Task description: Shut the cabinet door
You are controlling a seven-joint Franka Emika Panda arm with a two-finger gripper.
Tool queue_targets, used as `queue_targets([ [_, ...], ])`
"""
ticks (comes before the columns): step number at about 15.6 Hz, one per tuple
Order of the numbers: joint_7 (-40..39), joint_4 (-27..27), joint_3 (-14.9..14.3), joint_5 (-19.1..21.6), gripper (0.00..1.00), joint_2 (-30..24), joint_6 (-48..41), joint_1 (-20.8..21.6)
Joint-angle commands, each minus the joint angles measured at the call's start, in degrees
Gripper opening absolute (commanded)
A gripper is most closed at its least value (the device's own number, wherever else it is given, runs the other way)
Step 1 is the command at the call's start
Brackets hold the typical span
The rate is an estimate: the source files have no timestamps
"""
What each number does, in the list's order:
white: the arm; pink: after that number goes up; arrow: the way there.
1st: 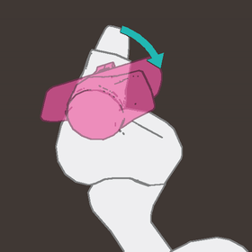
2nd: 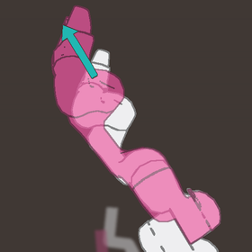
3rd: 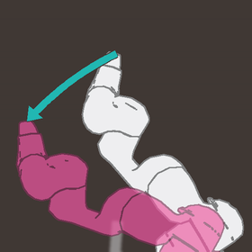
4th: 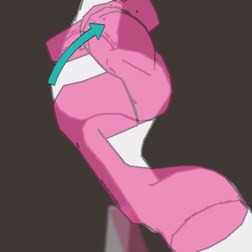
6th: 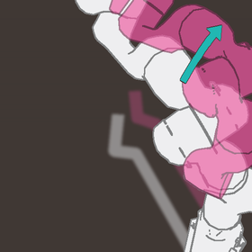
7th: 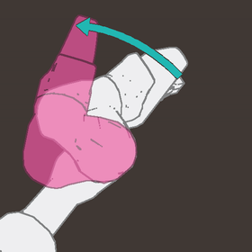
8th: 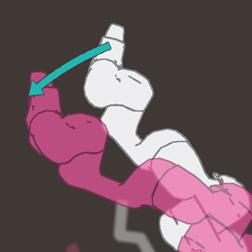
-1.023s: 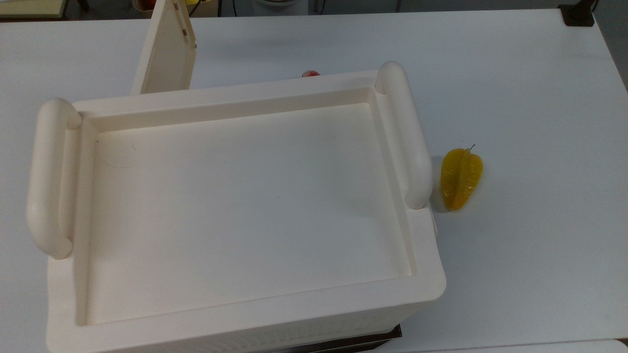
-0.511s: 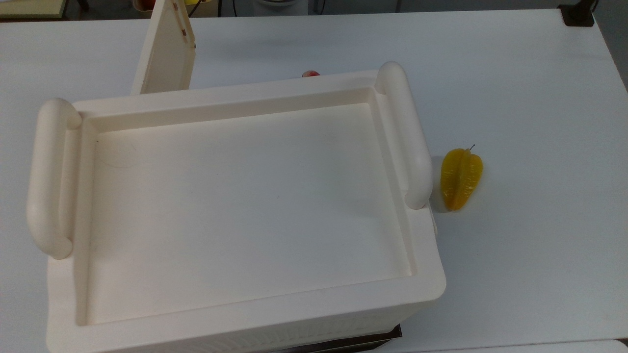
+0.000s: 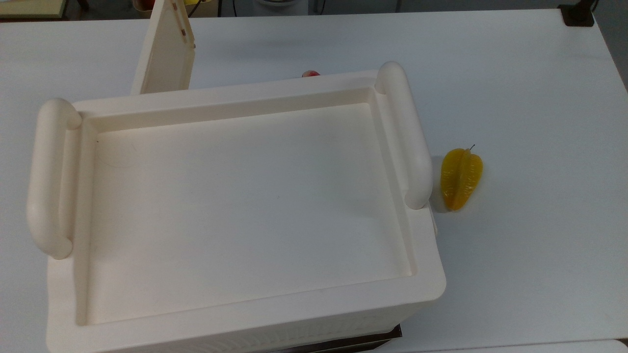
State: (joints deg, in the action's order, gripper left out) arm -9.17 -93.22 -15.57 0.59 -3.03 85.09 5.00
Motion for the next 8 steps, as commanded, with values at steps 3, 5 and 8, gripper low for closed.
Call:
queue_targets([
  [3, -4.09, -0.47, -0.52, -0.32, 1.00, -0.39, 2.18, 2.55],
  [5, -9.69, -0.56, -0.61, -0.94, 0.98, -0.39, 2.18, 2.83],
  [8, -23.02, -0.56, -1.04, -0.94, 0.60, -0.39, 2.27, 2.83],
])
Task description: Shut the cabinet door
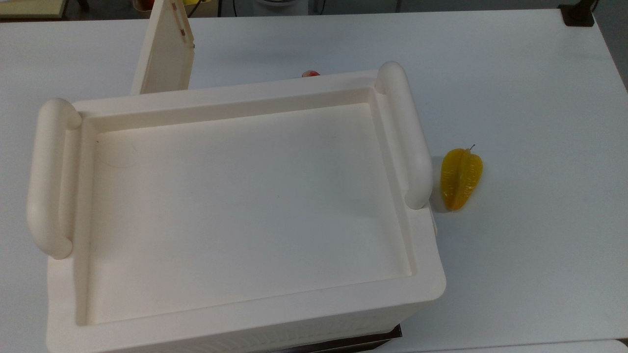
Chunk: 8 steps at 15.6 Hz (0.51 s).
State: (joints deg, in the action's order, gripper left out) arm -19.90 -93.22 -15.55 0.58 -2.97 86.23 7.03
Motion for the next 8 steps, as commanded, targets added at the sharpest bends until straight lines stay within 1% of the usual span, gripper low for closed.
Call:
queue_targets([
  [1, -17.84, -0.47, -2.55, -0.84, 0.43, -0.55, 1.13, 0.87],
  [2, -22.33, -0.47, -3.78, -0.75, 0.24, -0.64, 1.22, 0.96],
  [3, -25.25, -0.47, -4.31, -0.84, 0.09, -0.64, 1.39, 0.96],
  [4, -27.02, -0.47, -4.40, -0.93, 0.00, -0.64, 2.00, 0.96],
  [6, -30.79, -0.56, -4.58, -1.10, 0.00, -0.55, 4.46, 0.88],
  [8, -38.42, -0.56, -6.85, -0.84, 0.00, -0.29, 7.79, 0.96],
])
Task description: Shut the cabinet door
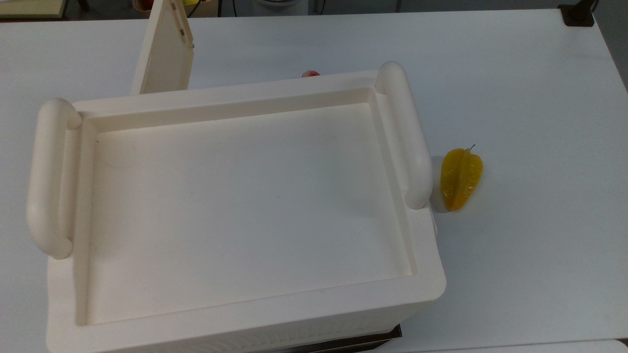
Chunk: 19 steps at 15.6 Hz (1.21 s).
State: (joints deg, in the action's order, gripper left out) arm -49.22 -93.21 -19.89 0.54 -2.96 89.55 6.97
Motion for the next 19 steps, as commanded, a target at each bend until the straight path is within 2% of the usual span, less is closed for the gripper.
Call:
queue_targets([
  [1, -13.06, -0.57, -3.31, -0.20, 0.00, 0.31, 6.14, 1.03],
  [4, -18.01, -0.66, -3.75, -0.28, 0.00, 1.72, 12.73, 1.03],
  [9, -18.72, -0.57, -3.75, 1.38, 0.00, 4.88, 22.14, 1.90],
  [19, -19.69, -0.66, -2.79, 12.71, 0.00, 6.38, 24.00, 6.74],
])
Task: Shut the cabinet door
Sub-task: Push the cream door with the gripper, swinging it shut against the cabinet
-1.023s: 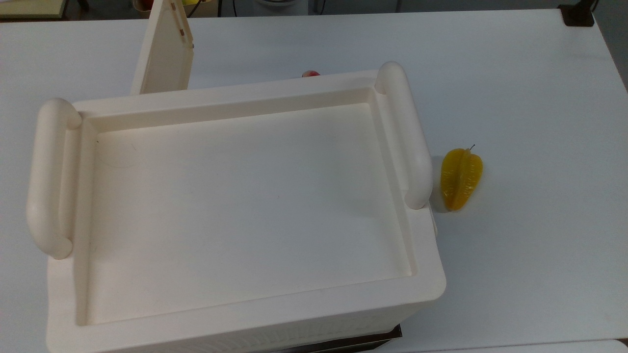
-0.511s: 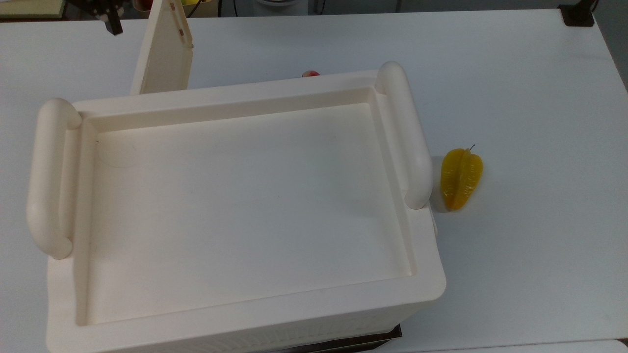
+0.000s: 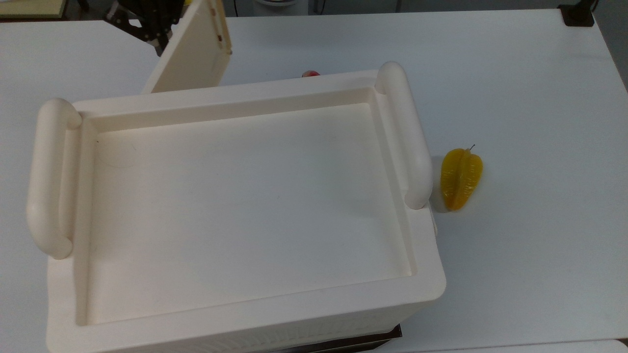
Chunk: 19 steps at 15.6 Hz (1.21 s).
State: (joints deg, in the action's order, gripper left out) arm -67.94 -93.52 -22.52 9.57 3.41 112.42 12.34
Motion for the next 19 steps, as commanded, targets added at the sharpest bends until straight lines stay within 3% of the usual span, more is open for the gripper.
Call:
queue_targets([
  [1, -0.70, -0.35, -0.16, 5.36, 0.00, 0.10, 1.13, 2.07],
  [3, 0.26, -0.35, -0.16, 7.91, 0.00, 0.01, 1.22, 3.21],
  [8, 5.70, 0.35, 0.19, 8.54, 0.00, -0.07, 2.27, 5.24],
  [10, 9.30, 0.53, 2.29, 9.59, 0.00, 0.36, 5.86, 5.33],
  [19, 28.81, 0.53, 6.43, 10.38, 0.00, 5.90, 24.75, 7.61],
])
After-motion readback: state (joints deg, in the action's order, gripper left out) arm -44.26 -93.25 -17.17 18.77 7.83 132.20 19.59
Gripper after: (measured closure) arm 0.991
